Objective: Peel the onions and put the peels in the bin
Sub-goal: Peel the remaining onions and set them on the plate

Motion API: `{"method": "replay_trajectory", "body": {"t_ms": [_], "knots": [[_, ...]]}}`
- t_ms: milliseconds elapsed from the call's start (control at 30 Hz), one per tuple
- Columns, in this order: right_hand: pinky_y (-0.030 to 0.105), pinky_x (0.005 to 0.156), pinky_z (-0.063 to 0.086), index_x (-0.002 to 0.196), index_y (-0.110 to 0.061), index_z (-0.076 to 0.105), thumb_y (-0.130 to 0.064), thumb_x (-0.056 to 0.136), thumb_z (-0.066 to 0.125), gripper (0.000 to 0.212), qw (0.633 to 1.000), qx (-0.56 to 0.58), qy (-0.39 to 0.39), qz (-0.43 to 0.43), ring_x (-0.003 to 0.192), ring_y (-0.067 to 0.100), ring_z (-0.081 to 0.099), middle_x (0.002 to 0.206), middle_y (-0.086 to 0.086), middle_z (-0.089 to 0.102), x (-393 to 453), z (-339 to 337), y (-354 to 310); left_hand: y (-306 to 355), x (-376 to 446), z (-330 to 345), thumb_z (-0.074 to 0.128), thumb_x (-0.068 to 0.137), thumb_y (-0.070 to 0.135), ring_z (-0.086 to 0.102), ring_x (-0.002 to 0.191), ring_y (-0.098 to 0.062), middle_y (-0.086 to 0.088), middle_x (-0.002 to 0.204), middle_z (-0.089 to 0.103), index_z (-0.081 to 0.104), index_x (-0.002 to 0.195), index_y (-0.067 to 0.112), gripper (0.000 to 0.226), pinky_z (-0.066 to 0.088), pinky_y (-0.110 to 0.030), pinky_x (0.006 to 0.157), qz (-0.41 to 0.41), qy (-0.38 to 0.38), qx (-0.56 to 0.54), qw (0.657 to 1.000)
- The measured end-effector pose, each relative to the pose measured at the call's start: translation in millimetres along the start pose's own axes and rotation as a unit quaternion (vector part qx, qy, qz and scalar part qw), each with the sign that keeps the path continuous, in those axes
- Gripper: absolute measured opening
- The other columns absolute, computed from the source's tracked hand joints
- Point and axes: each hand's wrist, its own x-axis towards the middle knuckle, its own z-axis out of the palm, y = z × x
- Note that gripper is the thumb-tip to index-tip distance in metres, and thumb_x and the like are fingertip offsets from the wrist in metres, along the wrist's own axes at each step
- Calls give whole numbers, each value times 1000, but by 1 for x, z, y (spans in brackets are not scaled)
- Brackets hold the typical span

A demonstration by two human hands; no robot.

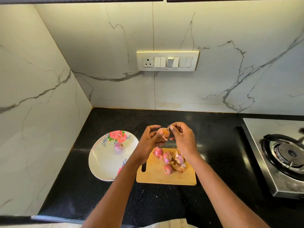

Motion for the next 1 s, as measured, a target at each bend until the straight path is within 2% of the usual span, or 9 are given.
{"method": "replay_trajectory", "body": {"t_ms": [67, 200, 300, 467, 667, 800, 867, 933, 1000], "knots": [[17, 63, 56, 106, -21, 65, -25, 100, 63, 8, 1000, 20, -21, -10, 81, 7, 72, 98, -6, 74, 1, -1, -1, 0, 0, -2, 60, 96, 36, 70, 109, -20, -6, 124, 64, 51, 129, 19, 38, 58, -31, 94, 0, 5, -7, 1000], [22, 73, 60, 116, -21, 65, -21, 91, 75, 26, 997, 29, -68, -29, 98, 4, 70, 106, -8, 73, 4, -6, -3, 4, 0, -4, 63, 86, 43, 68, 110, -17, -4, 124, 64, 55, 124, 20, 46, 57, -29, 93, 14, 15, -11, 1000], [20, 77, 59, 107, -22, 69, -17, 90, 75, 19, 997, -2, -47, -54, 94, 4, 71, 99, -10, 74, 5, -7, -1, 2, 1, -2, 66, 85, 42, 69, 107, -15, -2, 120, 65, 55, 123, 20, 45, 57, -25, 89, 16, 12, -8, 1000], [9, 73, 51, 103, -25, 64, -15, 99, 64, 10, 993, -67, -16, -91, 88, 1, 66, 95, -11, 69, 4, -1, -2, -1, 2, 0, 68, 87, 41, 67, 112, -19, -2, 122, 65, 56, 123, 21, 43, 57, -22, 86, 17, 15, 14, 1000], [11, 68, 52, 107, -23, 63, -14, 103, 56, 12, 998, -32, 48, -15, 80, 3, 69, 93, -9, 68, 17, -16, 6, -1, -3, 0, 69, 83, 39, 66, 115, -20, -3, 125, 66, 56, 123, 22, 45, 56, -32, 96, 12, -16, -20, 1000], [20, 68, 56, 101, -26, 69, -17, 103, 57, 15, 991, -123, -56, 13, 74, 9, 69, 86, -6, 71, 14, -20, 28, -1, -5, -6, 68, 84, 35, 68, 115, -20, -4, 125, 67, 57, 125, 20, 44, 56, -29, 93, 8, 13, -70, 997], [24, 68, 54, 95, -27, 70, -25, 103, 58, 14, 978, -176, -110, 14, 72, 7, 68, 83, -8, 71, 7, -17, 41, -2, -4, -7, 68, 84, 35, 68, 113, -19, -2, 123, 67, 57, 123, 21, 43, 56, -28, 91, 9, 23, -70, 997], [24, 71, 47, 92, -25, 72, -39, 100, 60, 20, 963, -227, -142, 5, 80, 3, 65, 88, -11, 68, 1, -16, 52, -1, -2, -5, 70, 83, 36, 67, 116, -20, -2, 125, 66, 57, 123, 22, 45, 57, -31, 95, 14, 26, -58, 998], [19, 73, 45, 95, -22, 74, -37, 98, 65, 18, 963, -232, -133, -4, 90, 4, 63, 97, -10, 65, -1, -15, 53, 0, 0, -3, 71, 81, 37, 66, 117, -21, -3, 125, 65, 58, 123, 22, 47, 56, -34, 98, 17, 27, -55, 998]]}}
